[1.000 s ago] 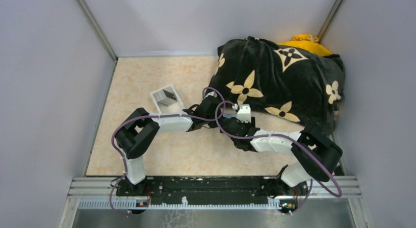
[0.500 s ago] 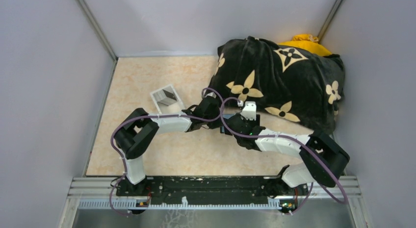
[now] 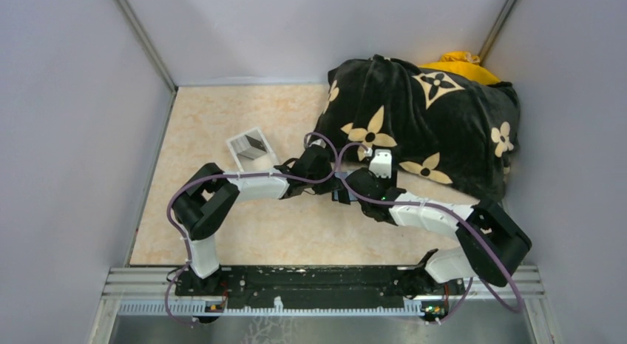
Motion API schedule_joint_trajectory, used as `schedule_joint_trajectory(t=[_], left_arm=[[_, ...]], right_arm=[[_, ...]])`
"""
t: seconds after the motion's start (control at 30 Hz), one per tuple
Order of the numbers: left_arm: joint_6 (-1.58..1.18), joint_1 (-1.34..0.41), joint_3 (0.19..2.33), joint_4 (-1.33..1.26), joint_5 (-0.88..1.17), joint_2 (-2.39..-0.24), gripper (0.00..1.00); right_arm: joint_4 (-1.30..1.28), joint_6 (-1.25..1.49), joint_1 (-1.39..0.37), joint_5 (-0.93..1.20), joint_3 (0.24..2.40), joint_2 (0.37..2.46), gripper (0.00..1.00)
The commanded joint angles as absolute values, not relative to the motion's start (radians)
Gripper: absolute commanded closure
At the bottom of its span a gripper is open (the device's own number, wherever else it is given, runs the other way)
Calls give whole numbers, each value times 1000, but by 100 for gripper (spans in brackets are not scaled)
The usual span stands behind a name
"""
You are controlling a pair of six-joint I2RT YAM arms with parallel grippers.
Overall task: Put the credit cards into the card holder
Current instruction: Open the card holder at the center of the board.
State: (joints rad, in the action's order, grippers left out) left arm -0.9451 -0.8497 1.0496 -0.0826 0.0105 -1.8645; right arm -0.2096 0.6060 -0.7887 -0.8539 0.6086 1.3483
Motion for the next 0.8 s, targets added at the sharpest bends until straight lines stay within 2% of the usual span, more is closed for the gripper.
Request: schedule_joint_trajectory(t=[0.0,0.17,0.4,0.5,0.6,0.77], left_arm=[[-913,-844,1056,-36,7,-1900,100],[-917,-845,1047,-44,12,-1910,100],[-923,-840,1029,-70,30,-1904,100],[-925,-836,1023,-82,40,-1902,100],[-923,-831,1019,-86,47,-1898,100],[-923,-820,1008,-98,62,-1897,100]], right_arm=[[-189,560,-787,-836,634,1236,44],[-236,537,-829,-812,683,1185,42],[-317,579,-944,-824,755,1247,39],[-327,615,-992,-840,763,1264,41],[-316,653,-1034,-851,742,1256,53],[-312,680,-1074,-863,721,1254,83]])
